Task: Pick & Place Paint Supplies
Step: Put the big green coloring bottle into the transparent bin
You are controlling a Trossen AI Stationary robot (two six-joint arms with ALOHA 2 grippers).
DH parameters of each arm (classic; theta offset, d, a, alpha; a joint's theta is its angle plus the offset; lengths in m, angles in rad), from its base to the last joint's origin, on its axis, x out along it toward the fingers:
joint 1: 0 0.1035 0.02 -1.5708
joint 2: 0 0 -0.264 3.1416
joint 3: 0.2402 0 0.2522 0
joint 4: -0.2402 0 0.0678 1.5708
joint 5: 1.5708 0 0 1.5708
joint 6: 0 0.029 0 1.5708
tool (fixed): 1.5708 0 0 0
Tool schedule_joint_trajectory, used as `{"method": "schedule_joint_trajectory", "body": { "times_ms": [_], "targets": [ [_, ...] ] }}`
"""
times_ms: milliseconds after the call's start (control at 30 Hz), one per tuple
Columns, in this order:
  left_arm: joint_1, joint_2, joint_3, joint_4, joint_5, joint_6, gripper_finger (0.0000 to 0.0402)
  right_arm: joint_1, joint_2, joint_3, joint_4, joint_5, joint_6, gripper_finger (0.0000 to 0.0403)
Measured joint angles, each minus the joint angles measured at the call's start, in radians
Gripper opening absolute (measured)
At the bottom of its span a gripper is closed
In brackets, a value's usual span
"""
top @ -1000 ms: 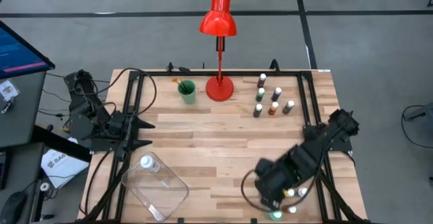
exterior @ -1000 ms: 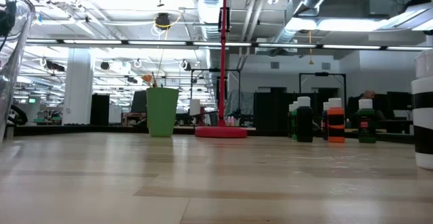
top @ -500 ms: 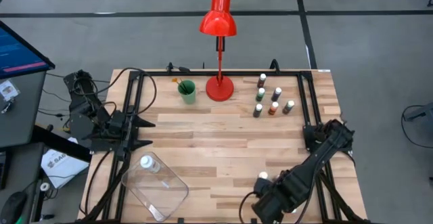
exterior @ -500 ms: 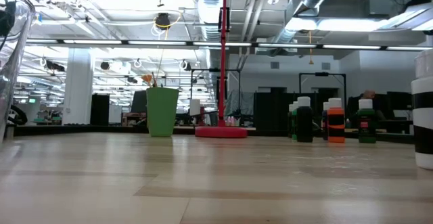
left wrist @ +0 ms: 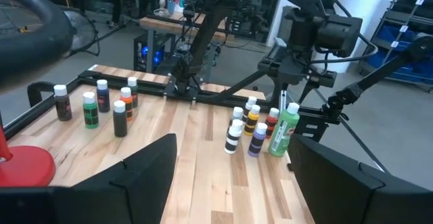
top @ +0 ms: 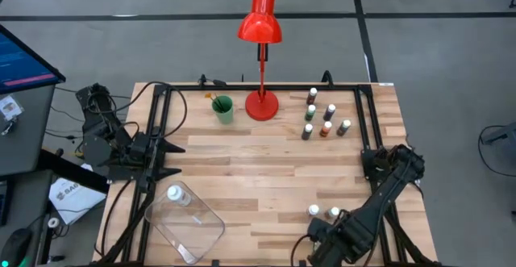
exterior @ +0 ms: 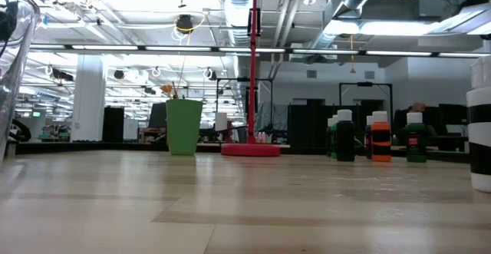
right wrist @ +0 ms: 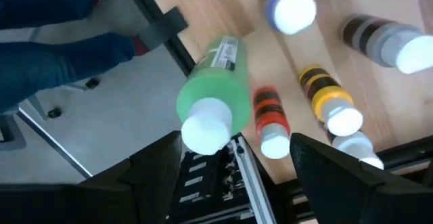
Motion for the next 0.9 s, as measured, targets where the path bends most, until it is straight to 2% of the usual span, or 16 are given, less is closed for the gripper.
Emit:
{"method": "schedule_joint_trajectory", "body": {
  "times_ms": [633,767,900],
  "targets": [
    [0.000,0.000,0.000,0.001,0.000,0.000,0.0278,0.018,0.001,-0.125,0.139,0.009,0.003,0.0267],
    [0.000,0.000,0.000,0.001,0.000,0.000,0.0278,0.019,0.001,-0.126,0.141,0.008,0.002,0.0246],
    [0.000,0.000,0.000,0.001,0.000,0.000,0.0278,0.019,0.001,-0.126,0.141,0.009,0.000,0.0200]
  ]
}}
